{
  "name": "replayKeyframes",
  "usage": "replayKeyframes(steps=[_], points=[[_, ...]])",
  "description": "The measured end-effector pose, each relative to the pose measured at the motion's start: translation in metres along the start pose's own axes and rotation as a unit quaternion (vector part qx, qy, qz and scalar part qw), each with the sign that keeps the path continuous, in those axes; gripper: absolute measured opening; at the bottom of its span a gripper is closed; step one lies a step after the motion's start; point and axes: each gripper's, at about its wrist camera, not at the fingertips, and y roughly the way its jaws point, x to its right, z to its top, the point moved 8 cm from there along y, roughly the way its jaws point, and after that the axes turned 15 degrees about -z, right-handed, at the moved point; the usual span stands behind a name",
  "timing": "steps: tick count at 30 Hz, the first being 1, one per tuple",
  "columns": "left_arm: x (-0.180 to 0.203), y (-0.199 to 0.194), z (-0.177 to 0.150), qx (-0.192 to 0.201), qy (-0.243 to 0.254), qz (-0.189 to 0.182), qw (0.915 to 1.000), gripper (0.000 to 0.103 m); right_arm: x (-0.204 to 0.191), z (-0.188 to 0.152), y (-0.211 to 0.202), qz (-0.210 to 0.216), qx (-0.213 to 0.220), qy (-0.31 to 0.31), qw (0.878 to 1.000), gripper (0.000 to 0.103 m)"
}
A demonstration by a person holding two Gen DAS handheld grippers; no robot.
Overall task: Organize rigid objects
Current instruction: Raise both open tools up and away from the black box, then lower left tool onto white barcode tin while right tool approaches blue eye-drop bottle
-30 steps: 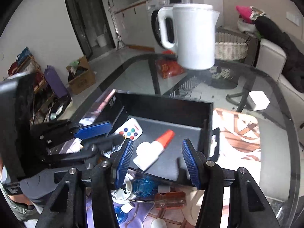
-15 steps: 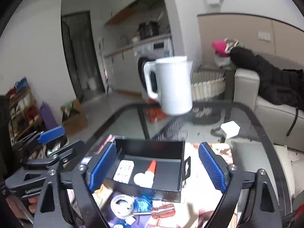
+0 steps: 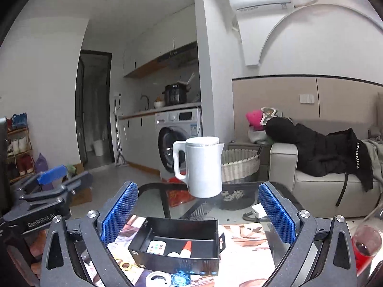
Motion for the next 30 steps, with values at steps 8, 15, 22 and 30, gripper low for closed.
replayKeyframes(steps=[8,15,22,30], points=[[-0.016,0.016,-0.024,-0.08,-0.071,-0.042,0.9934,0.086,0.01,0.004,-0.003,0.028,-0.015,0.023,0.999,0.103],[-0.009,0.04,-0.067,-0.183,-0.072,-0.032,0.9799,0.086,-0.018,-0.035,0.019,0.062,-0.133,-0.035,0.989,0.102],[-0.008,0.056,-0.111,-0.271,-0.072,-0.025,0.9596,0.086,-0.04,-0.105,0.045,0.107,-0.308,-0.048,0.944,0.078],[0.002,0.061,-0.151,-0.355,-0.071,-0.054,0.9308,0.086,-0.056,-0.165,0.05,0.13,-0.422,-0.056,0.896,0.06]])
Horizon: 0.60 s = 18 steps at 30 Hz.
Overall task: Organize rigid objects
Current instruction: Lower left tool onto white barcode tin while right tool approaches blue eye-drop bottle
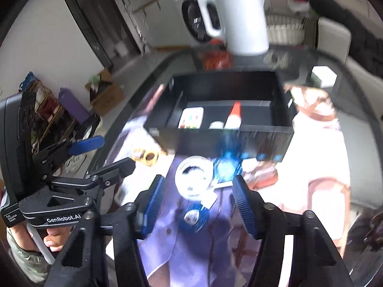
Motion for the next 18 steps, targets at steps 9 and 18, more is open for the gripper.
replayKeyframes(steps=[9,18], points=[[-0.008,0.023,-0.03,-0.064,-0.007,-0.003,0.9979,0.086,-0.015,-0.029,0.039,-0.009,-0.055,-0.025,0.998,0.058],[-0.002,0.037,-0.042,-0.088,-0.003,-0.003,0.9961,0.084,-0.029,-0.038,0.05,-0.035,-0.05,-0.099,0.993,0.037]])
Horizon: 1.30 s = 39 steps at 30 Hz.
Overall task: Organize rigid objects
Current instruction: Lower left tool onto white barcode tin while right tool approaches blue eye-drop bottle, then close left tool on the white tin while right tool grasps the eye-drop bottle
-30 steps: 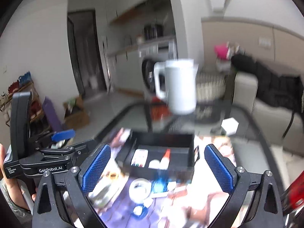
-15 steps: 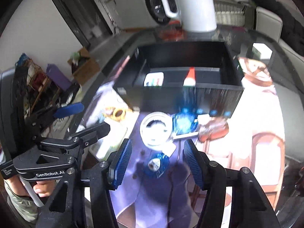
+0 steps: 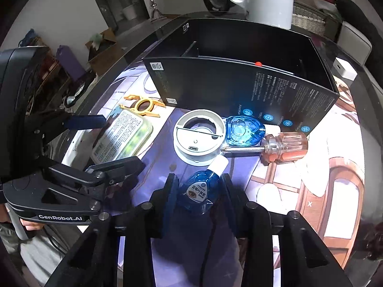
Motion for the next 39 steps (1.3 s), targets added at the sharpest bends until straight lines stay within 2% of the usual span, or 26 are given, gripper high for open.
replayKeyframes(steps=[2,3,5,7,15,16,19,28,30,34,39], points=[[0.003,0.001,0.001,-0.002,-0.001,-0.005,1.0,0.075,0.001,0.0,0.0,0.001,-0.002,0.001,1.0,0.037],[0.004,0.002,0.0,-0.007,0.001,-0.007,1.0,0.065,0.002,-0.001,0.0,0.001,-0.003,0.002,1.0,0.037],[0.007,0.003,0.001,-0.008,0.009,-0.001,0.9999,0.062,0.006,-0.001,0.0,0.001,-0.004,0.004,1.0,0.037],[0.011,0.003,0.002,-0.008,0.013,-0.003,0.9999,0.055,0.011,-0.001,0.001,-0.002,-0.006,0.01,1.0,0.037],[0.017,0.004,0.002,-0.01,0.02,-0.005,0.9997,0.054,0.018,0.006,0.0,-0.004,-0.001,0.017,1.0,0.037],[0.018,0.004,0.002,-0.01,0.019,-0.007,0.9998,0.054,0.017,0.006,-0.001,-0.005,0.0,0.014,1.0,0.031],[0.017,0.003,0.002,-0.007,0.019,-0.007,0.9998,0.054,0.016,0.007,-0.005,-0.003,0.002,0.009,1.0,0.029],[0.015,0.004,0.003,-0.01,0.019,-0.005,0.9998,0.054,0.015,-0.001,-0.002,0.004,-0.008,0.01,1.0,0.029],[0.016,0.004,0.003,-0.01,0.018,-0.005,0.9998,0.054,0.014,-0.002,0.001,0.003,-0.006,0.007,1.0,0.032],[0.016,0.004,0.003,-0.01,0.018,-0.005,0.9998,0.055,0.01,-0.003,-0.001,0.019,-0.013,0.006,1.0,0.052],[0.015,0.005,0.004,-0.01,0.015,-0.004,0.9998,0.055,0.009,-0.009,-0.002,0.016,-0.016,0.003,1.0,0.053]])
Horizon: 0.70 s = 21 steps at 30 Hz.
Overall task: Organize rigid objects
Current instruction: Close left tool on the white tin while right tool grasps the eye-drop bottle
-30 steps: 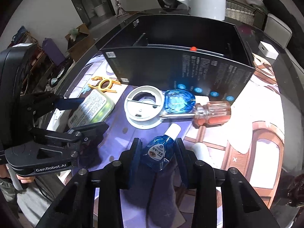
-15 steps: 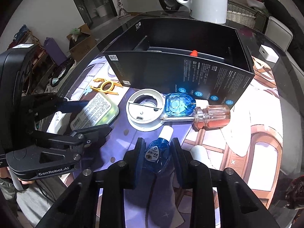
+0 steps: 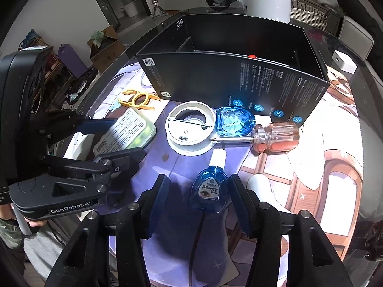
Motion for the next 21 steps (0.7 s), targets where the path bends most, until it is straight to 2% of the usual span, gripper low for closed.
replayKeyframes(steps=[9,10,12,13,14,16,21], points=[[-0.0023,0.0007,-0.0004,0.0,0.002,0.003,1.0,0.057,0.0034,-0.0032,-0.001,0.006,0.0,-0.006,1.0,0.052],[-0.0026,0.0008,-0.0005,-0.001,0.002,0.005,1.0,0.059,0.0034,-0.0033,-0.0013,0.002,0.001,-0.008,1.0,0.051],[-0.0039,0.0007,-0.0006,0.0,0.0,0.006,1.0,0.06,0.0029,-0.0029,-0.001,-0.007,0.002,-0.009,1.0,0.041],[-0.004,0.0009,-0.0005,0.0,0.0,0.006,1.0,0.06,0.0034,-0.0029,-0.0013,-0.019,0.005,-0.016,1.0,0.033],[-0.0046,0.0008,-0.0003,-0.001,0.001,0.007,1.0,0.06,0.0026,-0.0029,-0.0002,-0.027,0.006,-0.022,0.999,0.031],[-0.004,0.0008,0.0001,-0.002,0.004,0.003,1.0,0.055,0.0025,-0.0032,-0.0009,-0.027,0.006,-0.025,0.999,0.031],[-0.0043,0.0008,0.0008,-0.001,0.004,0.004,1.0,0.054,0.001,-0.0037,-0.0027,-0.036,0.009,-0.034,0.999,0.031]])
